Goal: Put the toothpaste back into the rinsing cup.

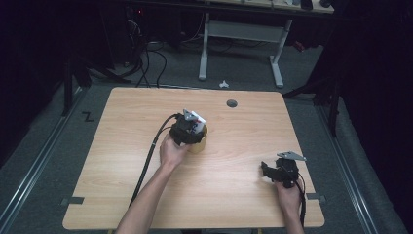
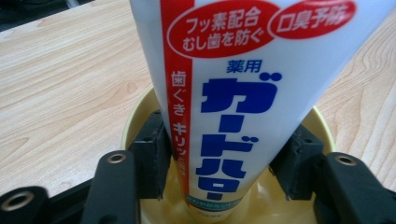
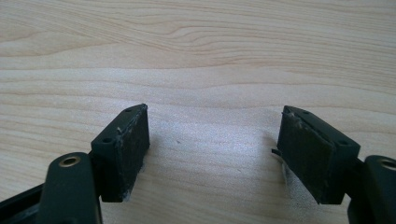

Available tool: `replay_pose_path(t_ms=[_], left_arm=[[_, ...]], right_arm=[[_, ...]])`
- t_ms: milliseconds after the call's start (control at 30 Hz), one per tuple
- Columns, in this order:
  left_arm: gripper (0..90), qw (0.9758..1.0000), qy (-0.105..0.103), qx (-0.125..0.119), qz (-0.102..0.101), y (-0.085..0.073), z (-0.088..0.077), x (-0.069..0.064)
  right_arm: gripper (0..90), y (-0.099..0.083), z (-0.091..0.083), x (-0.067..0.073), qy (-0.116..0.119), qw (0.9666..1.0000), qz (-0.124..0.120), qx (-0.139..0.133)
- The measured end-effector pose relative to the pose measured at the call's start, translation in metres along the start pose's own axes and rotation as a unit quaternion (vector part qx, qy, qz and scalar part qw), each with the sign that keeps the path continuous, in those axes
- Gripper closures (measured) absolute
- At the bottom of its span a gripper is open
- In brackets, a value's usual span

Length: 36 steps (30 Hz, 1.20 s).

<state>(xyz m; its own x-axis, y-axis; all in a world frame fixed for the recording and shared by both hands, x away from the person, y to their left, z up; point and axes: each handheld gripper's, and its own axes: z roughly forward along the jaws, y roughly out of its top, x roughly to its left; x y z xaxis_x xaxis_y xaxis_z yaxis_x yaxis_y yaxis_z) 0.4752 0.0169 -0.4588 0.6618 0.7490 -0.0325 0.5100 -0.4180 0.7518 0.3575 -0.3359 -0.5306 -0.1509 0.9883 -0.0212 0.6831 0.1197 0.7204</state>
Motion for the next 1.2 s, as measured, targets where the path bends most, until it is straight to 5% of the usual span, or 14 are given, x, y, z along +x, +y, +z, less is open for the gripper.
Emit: replay_pose_path(t_ms=[1200], left_arm=[[24.7,0.9988,0.003,-0.048,-0.006,0.007,-0.028,0.005]], right_arm=[[25.4,0.0,0.0,0.0,0.0,1.0,0.0,0.001]])
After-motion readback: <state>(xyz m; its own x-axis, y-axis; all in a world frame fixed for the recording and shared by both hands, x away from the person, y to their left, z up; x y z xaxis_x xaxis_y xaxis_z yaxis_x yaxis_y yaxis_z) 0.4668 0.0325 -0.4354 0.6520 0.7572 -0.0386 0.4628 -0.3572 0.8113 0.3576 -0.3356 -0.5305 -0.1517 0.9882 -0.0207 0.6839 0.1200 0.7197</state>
